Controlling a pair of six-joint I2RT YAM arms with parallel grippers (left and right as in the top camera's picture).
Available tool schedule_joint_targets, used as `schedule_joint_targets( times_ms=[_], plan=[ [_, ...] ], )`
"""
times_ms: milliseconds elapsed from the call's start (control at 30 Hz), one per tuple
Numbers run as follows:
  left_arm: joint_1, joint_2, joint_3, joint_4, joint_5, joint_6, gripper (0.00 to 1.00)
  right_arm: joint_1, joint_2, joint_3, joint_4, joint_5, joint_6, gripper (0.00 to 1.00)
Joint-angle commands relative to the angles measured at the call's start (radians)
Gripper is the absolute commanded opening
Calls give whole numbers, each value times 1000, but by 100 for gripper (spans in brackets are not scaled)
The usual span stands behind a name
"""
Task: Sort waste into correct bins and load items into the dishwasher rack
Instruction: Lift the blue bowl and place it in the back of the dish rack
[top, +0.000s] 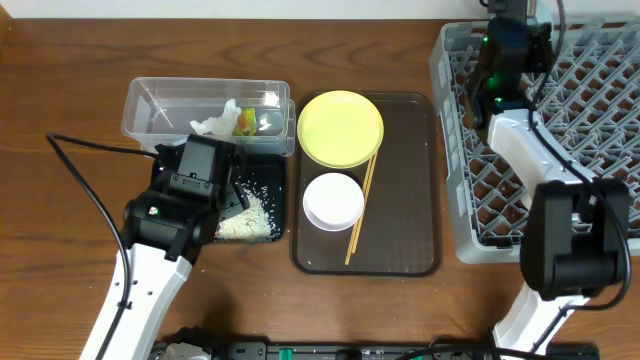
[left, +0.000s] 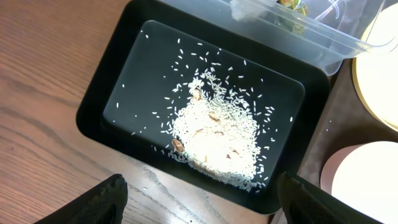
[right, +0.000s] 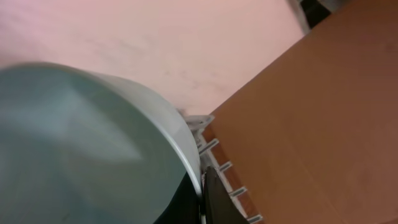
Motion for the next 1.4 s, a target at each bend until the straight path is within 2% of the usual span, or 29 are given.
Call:
schedule_joint_targets(
  times_ms=[0, 567, 1067, 1367],
  plan=[
    [6, 3, 11, -2, -19, -17, 80, 2, 37, 3, 10, -3, 9, 1],
    [6, 3, 11, -2, -11, -16, 80, 31, 79, 3, -15, -1, 130, 1],
    [6, 3, 11, -2, -1, -16, 80, 37, 109, 3, -60, -1, 130, 1],
    [6, 3, 11, -3, -1, -16, 80, 92, 103, 3, -108, 37, 138, 1]
  ],
)
